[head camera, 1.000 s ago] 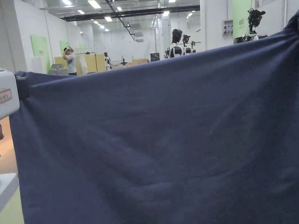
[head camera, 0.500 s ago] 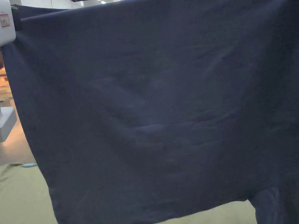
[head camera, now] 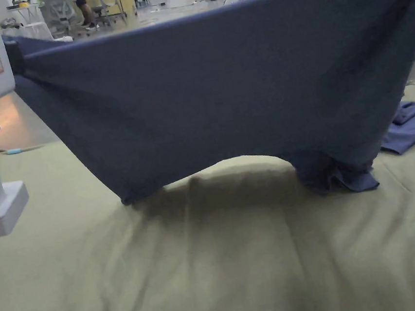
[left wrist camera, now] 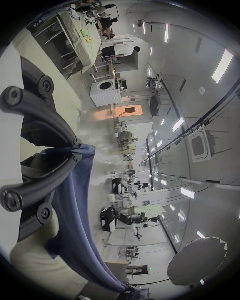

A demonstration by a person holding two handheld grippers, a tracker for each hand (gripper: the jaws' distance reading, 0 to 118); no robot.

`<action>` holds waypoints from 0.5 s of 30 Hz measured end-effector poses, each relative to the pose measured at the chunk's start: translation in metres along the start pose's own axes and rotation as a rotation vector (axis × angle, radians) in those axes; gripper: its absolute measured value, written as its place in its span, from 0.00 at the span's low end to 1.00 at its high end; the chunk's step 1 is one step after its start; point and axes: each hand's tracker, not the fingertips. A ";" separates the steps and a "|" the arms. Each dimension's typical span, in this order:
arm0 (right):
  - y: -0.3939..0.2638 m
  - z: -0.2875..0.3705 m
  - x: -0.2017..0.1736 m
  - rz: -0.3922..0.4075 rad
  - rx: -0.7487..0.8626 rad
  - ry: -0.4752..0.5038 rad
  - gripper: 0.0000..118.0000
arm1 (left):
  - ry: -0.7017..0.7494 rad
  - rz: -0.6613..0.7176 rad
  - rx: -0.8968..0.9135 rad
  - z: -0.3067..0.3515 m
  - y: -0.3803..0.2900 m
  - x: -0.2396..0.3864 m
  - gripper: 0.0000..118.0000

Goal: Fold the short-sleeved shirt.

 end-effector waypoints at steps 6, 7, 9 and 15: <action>-0.060 0.117 0.018 -0.027 -0.102 0.027 0.03 | -0.049 0.081 -0.067 0.107 -0.074 0.000 0.03; -0.064 0.141 0.021 -0.023 -0.111 0.040 0.03 | -0.055 0.082 -0.085 0.125 -0.084 -0.003 0.03; -0.075 0.195 0.030 -0.013 -0.124 0.049 0.03 | -0.072 0.096 -0.090 0.172 -0.110 -0.011 0.03; -0.101 0.342 0.052 0.029 -0.202 0.131 0.03 | -0.089 0.120 -0.138 0.294 -0.183 -0.036 0.03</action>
